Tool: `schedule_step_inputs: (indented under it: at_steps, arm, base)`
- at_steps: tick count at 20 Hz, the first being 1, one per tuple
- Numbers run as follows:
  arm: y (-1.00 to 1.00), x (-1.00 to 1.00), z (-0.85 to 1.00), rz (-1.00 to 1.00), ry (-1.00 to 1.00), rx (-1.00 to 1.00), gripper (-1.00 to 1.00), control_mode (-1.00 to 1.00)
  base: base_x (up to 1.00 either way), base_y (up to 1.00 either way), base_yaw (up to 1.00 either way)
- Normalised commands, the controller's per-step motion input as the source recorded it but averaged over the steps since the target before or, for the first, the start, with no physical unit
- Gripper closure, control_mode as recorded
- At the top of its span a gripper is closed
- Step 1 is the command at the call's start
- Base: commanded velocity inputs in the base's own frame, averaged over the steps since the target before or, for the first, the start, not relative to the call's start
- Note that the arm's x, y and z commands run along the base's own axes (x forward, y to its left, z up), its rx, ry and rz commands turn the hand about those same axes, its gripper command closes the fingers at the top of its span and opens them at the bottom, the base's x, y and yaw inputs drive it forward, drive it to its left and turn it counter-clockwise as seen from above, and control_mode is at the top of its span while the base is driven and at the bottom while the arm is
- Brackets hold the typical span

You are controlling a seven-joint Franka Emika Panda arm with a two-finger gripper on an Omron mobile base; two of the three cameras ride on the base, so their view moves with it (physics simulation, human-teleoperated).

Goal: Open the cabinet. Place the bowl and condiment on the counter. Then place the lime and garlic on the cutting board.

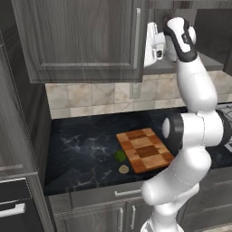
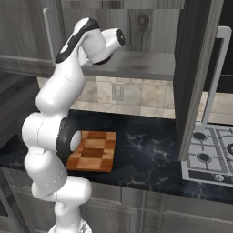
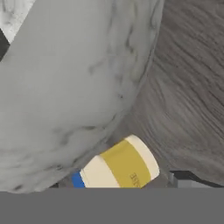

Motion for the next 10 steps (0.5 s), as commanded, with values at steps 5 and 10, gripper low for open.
schedule_step_inputs:
  at_steps: [5, 10]
  arm:
    - [0.0, 0.0, -0.08, 0.39, 0.15, 0.11, -1.0, -1.0]
    - [0.0, -0.01, -0.07, 0.41, 0.14, 0.1, -1.0, -1.0]
  base:
    - [0.0, 0.0, 0.0]
    - [0.0, 0.0, 0.0]
